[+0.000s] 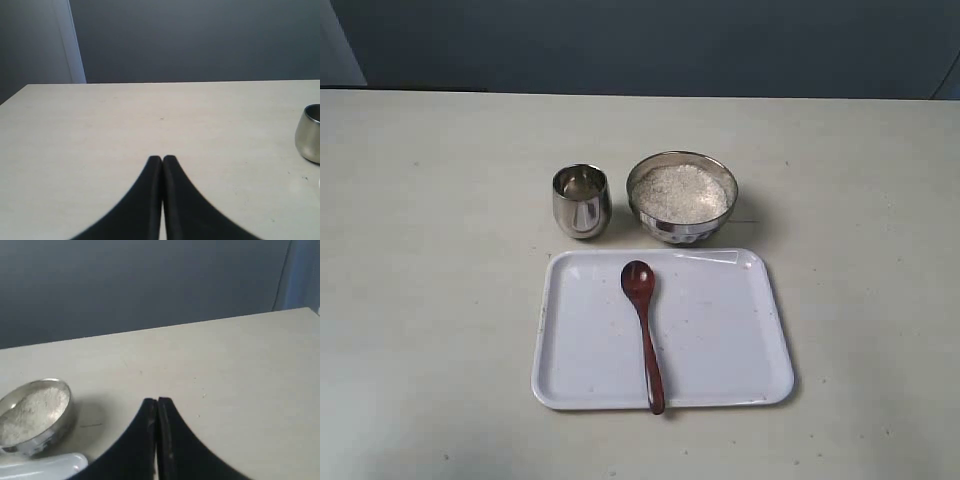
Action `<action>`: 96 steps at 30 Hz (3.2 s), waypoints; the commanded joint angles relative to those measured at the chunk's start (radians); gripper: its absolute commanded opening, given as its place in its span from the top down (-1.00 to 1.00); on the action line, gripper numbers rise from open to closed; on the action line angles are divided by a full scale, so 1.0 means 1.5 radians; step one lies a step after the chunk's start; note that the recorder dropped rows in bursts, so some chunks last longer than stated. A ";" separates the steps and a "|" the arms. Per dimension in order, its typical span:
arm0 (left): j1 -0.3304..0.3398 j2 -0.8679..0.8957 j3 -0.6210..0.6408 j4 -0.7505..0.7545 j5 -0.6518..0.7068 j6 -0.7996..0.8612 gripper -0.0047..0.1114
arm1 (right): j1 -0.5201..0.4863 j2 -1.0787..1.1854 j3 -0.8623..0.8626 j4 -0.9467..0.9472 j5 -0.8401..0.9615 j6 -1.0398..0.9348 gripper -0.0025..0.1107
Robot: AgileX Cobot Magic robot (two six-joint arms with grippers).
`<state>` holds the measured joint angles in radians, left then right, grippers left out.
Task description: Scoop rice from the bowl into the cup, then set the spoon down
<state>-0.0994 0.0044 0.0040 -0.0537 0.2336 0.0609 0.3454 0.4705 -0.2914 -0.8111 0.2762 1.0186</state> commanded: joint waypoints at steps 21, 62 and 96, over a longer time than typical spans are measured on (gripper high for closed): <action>-0.002 -0.003 -0.003 0.002 -0.002 -0.004 0.91 | -0.187 -0.241 0.194 0.087 -0.077 -0.018 0.97; -0.002 -0.003 -0.003 0.005 -0.002 -0.004 0.91 | -0.192 -0.310 0.194 0.525 0.018 -0.683 0.97; -0.002 -0.003 -0.003 0.005 -0.002 -0.004 0.91 | -0.192 -0.310 0.194 0.525 0.018 -0.683 0.97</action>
<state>-0.0994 0.0044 0.0040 -0.0473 0.2336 0.0609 0.0629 0.0128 -0.0010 -0.0231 0.3102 0.0000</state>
